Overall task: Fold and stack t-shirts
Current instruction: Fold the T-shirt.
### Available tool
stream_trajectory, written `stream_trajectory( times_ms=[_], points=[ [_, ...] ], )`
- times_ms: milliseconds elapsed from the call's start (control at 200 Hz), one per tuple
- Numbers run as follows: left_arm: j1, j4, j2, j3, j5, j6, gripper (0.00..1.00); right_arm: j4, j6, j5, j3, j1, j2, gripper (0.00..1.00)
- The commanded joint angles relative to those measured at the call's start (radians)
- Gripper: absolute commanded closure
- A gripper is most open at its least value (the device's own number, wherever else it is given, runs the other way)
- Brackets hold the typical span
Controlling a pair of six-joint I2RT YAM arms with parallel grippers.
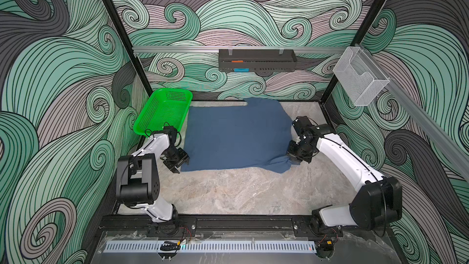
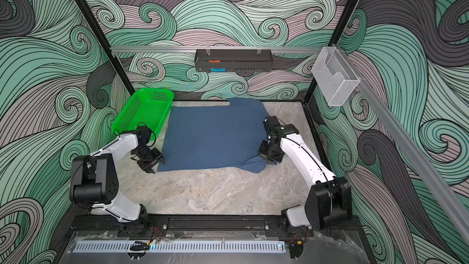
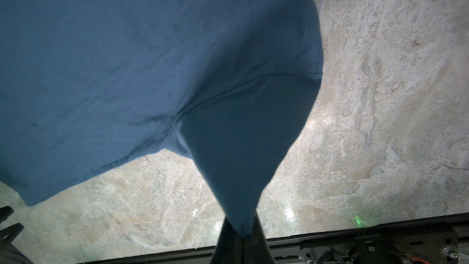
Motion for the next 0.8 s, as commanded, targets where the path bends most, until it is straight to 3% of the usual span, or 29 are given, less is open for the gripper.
stream_trajectory(
  times_ms=[0,105,420,585,625,660,795],
  points=[
    [0.015,0.049,0.046,-0.014,0.003,0.028,0.48,-0.003,-0.020,-0.009,0.000,-0.024,-0.017,1.00],
    [0.018,0.080,0.080,-0.043,0.010,0.036,0.54,-0.003,-0.025,-0.016,0.006,-0.041,-0.006,1.00],
    [0.025,0.215,0.145,-0.082,-0.052,0.044,0.55,-0.003,-0.038,-0.036,0.021,-0.062,-0.013,1.00],
    [0.036,0.212,0.139,-0.059,-0.108,0.052,0.70,-0.013,-0.051,-0.048,0.018,-0.074,-0.042,1.00],
    [0.038,0.218,0.137,-0.057,-0.112,0.061,0.81,-0.016,-0.053,-0.049,0.018,-0.077,-0.051,1.00],
    [0.038,0.219,0.143,-0.052,-0.111,0.070,1.00,-0.017,-0.057,-0.049,0.020,-0.078,-0.058,1.00],
    [0.033,0.214,0.148,-0.048,-0.056,0.099,1.00,-0.038,-0.060,-0.050,0.017,-0.083,-0.066,1.00]
  ],
)
